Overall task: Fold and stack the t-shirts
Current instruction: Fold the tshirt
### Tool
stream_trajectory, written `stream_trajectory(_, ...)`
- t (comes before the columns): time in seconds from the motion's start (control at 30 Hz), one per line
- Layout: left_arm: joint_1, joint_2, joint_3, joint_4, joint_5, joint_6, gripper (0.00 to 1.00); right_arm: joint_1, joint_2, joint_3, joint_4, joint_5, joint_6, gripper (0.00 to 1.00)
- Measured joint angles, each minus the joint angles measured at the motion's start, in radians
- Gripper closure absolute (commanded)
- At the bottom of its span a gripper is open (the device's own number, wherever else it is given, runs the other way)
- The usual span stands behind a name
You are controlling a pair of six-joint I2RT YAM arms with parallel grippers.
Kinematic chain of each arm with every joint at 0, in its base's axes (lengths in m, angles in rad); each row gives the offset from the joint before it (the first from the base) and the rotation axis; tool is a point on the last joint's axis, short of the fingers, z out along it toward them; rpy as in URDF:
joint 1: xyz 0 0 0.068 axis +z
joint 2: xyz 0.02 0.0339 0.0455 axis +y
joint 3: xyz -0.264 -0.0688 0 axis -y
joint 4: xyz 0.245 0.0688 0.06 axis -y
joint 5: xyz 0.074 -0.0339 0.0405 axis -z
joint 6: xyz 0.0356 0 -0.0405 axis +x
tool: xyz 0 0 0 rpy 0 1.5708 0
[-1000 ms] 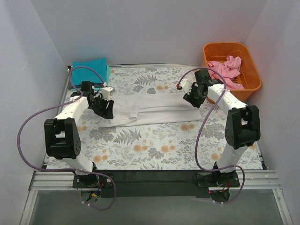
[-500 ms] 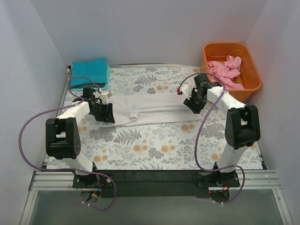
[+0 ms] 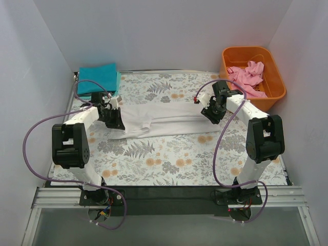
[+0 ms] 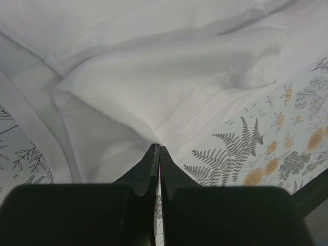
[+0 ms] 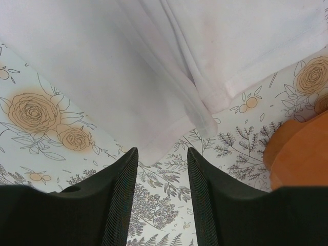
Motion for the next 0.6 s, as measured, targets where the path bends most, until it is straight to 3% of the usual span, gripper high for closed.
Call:
stream_trajectory(0.3, 0.013, 0.012, 0.166, 0.040, 0.039, -0.038, 1.00, 0.000, 0.011, 0.001, 0.000, 0.000, 0.000, 0.59)
stream_trajectory(0.5, 0.024, 0.139, 0.278, 0.146, 0.061, -0.102, 1.00, 0.000, 0.021, 0.001, 0.000, 0.000, 0.000, 0.57)
stream_trajectory(0.6, 0.034, 0.204, 0.295, 0.184, 0.066, -0.138, 0.89, 0.000, 0.021, 0.001, 0.000, 0.000, 0.000, 0.58)
